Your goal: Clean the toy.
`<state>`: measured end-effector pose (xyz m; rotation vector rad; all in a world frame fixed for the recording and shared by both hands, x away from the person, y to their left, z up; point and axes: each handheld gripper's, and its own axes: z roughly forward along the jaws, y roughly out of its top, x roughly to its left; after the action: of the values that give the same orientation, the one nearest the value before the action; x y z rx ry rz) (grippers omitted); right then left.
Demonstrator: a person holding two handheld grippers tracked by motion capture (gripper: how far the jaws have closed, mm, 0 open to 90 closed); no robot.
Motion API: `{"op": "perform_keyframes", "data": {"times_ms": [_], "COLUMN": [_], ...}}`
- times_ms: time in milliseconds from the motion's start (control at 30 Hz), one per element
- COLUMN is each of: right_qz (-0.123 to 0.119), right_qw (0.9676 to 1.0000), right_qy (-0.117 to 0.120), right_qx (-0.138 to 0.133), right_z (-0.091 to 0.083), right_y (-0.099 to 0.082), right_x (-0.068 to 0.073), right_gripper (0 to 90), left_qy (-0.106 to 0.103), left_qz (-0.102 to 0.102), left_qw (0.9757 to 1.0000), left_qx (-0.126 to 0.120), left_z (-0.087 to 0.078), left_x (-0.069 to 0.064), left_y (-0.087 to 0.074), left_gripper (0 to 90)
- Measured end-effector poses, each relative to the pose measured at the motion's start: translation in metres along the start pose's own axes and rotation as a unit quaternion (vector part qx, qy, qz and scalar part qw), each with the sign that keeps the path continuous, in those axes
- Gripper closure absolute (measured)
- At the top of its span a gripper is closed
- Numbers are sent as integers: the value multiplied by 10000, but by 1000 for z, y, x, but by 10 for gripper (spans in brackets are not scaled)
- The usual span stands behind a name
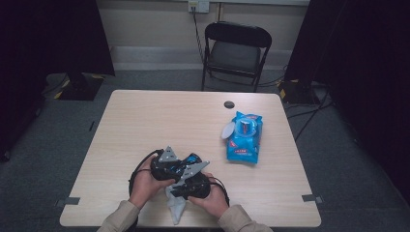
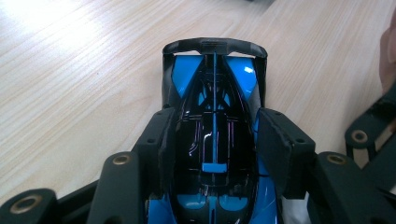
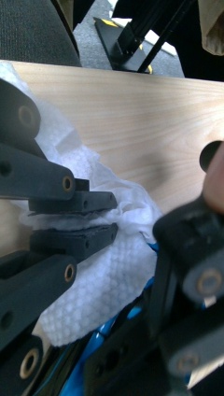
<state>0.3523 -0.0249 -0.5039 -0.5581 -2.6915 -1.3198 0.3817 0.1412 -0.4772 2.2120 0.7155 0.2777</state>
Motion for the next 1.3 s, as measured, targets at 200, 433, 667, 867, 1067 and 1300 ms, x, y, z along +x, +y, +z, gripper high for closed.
{"op": "perform_keyframes", "data": {"times_ms": [200, 433, 667, 867, 1067, 1300], "right_qz": [-22, 73, 296, 479, 593, 628], "right_qw": [10000, 9997, 9979, 9949, 9921, 9909], "right_qy": [14, -165, -482, -790, -1043, -1161], "right_qx": [0, -145, -319, -405, -355, -247], "right_z": [-8, -39, -71, -86, -86, -71], "right_y": [-2, -6, -18, -24, -28, -28], "right_x": [1, -8, -25, -40, -52, -60], "right_gripper": [840, 841, 841, 841, 841, 840], "left_qy": [-28, -28, -18, -24, -29, -16], "left_qz": [-30, -1, -4, -1, -9, -18], "left_qw": [10000, 10000, 10000, 10000, 10000, 10000], "left_qx": [-23, -60, -29, -30, -32, -32], "left_z": [0, -1, -1, -1, -1, -1], "left_x": [1, 3, 3, 3, 3, 2], "left_y": [0, -1, -1, -1, -1, -1], "left_gripper": [481, 509, 509, 509, 509, 510]}}
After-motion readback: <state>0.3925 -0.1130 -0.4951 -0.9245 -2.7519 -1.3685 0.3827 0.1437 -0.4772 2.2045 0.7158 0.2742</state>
